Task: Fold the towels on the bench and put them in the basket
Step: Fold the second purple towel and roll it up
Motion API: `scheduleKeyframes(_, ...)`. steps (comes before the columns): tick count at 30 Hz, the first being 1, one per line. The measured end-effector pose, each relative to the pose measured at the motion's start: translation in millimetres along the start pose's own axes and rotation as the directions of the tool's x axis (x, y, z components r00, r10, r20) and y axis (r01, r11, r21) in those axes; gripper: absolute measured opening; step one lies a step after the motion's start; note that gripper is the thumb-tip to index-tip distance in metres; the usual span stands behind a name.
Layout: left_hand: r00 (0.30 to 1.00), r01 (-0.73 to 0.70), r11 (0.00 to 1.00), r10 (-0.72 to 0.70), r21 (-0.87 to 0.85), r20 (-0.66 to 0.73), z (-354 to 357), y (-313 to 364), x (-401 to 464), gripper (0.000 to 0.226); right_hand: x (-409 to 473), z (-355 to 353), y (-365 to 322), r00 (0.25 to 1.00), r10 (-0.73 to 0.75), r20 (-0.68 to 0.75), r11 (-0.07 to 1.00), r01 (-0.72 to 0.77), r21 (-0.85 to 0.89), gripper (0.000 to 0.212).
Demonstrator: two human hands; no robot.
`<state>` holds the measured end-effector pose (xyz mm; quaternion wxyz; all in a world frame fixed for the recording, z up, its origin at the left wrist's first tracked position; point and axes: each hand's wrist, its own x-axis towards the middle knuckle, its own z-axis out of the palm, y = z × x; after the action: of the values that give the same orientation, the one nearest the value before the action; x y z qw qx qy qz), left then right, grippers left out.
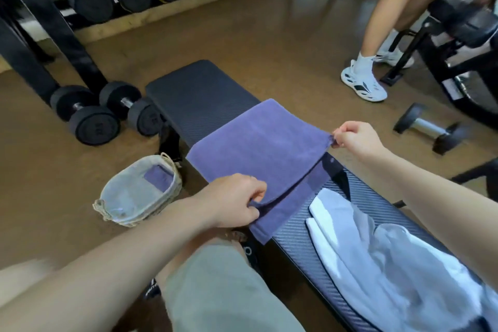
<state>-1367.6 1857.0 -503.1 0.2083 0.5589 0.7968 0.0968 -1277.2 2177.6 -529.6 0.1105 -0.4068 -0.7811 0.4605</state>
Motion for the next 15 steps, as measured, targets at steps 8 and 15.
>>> scheduleKeyframes(8,0.993,-0.034,0.99,0.018,0.139,0.118,39.3,12.2,7.5,0.017,-18.8,-9.1,41.6,1.0,-0.012,0.009,0.938,0.015,-0.347,0.014)
scheduleKeyframes(15,0.991,0.126,0.987,-0.12,-0.103,0.063,25.3,-20.9,1.5,0.017,-9.3,-1.2,26.6,0.999,-0.028,0.036,0.902,0.041,-0.43,0.019)
